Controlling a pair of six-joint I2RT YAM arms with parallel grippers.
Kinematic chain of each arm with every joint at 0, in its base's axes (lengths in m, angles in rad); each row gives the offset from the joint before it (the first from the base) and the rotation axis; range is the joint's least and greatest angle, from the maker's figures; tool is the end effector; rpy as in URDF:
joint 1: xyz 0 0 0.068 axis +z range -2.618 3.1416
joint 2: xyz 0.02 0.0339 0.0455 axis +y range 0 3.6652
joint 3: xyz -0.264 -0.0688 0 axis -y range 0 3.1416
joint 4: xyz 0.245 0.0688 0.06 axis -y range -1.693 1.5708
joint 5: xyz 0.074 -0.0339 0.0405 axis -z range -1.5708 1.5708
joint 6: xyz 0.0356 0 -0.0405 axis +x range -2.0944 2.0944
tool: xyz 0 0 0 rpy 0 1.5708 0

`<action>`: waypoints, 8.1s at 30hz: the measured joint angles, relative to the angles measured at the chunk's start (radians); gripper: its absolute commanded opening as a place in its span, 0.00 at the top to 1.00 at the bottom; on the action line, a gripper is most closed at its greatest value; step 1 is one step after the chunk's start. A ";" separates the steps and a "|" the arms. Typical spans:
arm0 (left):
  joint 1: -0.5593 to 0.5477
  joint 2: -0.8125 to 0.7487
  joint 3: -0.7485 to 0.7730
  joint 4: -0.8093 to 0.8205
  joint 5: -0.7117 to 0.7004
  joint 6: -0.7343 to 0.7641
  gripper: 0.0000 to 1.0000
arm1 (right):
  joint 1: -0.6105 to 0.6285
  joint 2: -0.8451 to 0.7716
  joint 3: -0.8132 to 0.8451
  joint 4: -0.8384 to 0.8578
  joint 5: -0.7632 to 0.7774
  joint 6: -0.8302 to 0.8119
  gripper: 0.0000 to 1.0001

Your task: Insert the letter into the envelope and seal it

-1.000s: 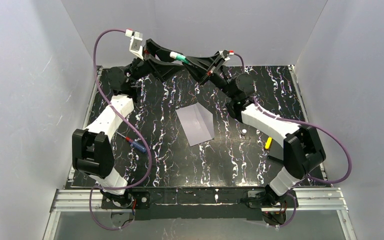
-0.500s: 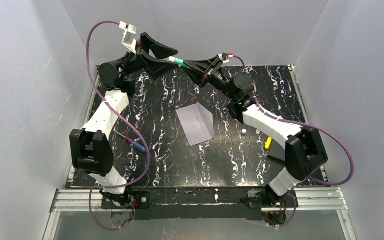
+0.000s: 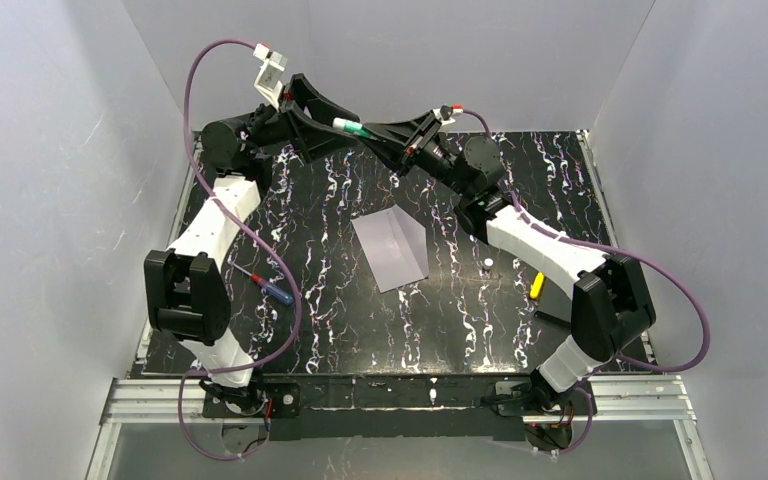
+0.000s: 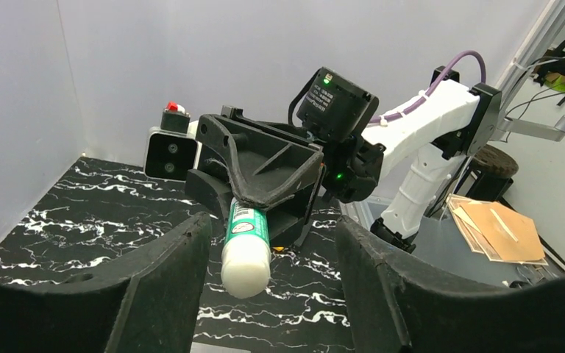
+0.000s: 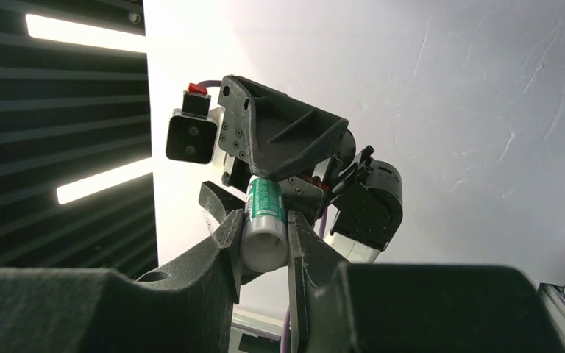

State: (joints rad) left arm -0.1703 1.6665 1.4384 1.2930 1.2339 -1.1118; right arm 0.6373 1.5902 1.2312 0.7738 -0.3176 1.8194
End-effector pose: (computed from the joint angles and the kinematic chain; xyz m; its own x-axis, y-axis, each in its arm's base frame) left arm 0.3284 -0.0906 0.4544 -0.0724 -0.2882 -0.9548 0.9974 -0.0229 -0.0687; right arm 0.2942 0.2316 0.3910 -0.8502 0.5162 0.1032 -0.1183 -0.3784 0.9180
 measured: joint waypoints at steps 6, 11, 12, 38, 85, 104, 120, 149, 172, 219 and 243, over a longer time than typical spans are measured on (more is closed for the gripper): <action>0.017 0.000 -0.001 0.001 0.009 -0.004 0.65 | 0.000 0.000 0.006 -0.040 -0.011 -0.018 0.94; 0.028 0.000 -0.003 0.002 0.009 -0.008 0.62 | 0.004 0.000 0.010 -0.051 -0.026 -0.023 0.94; 0.029 0.000 -0.003 0.002 0.009 -0.008 0.58 | 0.005 0.000 0.011 -0.053 -0.026 -0.024 0.94; 0.032 0.000 -0.041 -0.056 0.028 0.053 1.00 | 0.003 0.019 0.048 -0.100 -0.050 -0.048 0.55; 0.044 -0.037 -0.172 -0.094 -0.047 0.103 0.02 | 0.038 0.107 0.146 -0.145 -0.027 -0.159 0.99; 0.267 -0.298 -0.373 -0.784 -0.254 0.409 0.02 | 0.016 0.021 0.142 -0.814 0.222 -1.092 0.99; 0.044 0.143 -0.248 -1.364 -0.468 0.440 0.53 | 0.204 0.272 0.200 -1.232 0.612 -1.497 0.99; -0.116 0.492 0.005 -1.541 -0.613 0.431 0.91 | 0.209 0.354 0.087 -1.009 0.664 -1.538 0.99; -0.132 0.583 0.213 -1.751 -0.672 0.648 1.00 | 0.193 0.535 0.330 -1.025 0.719 -1.544 0.99; -0.138 0.600 0.244 -1.762 -0.740 0.425 1.00 | 0.128 0.504 0.327 -1.126 0.565 -1.549 0.99; -0.145 0.598 0.225 -1.726 -0.740 0.360 1.00 | 0.142 0.430 0.252 -1.194 0.434 -1.615 0.99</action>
State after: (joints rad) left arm -0.3153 2.2646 1.6634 -0.4328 0.4938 -0.7513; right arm 0.7792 2.0205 1.4830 -0.4202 0.1162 0.2043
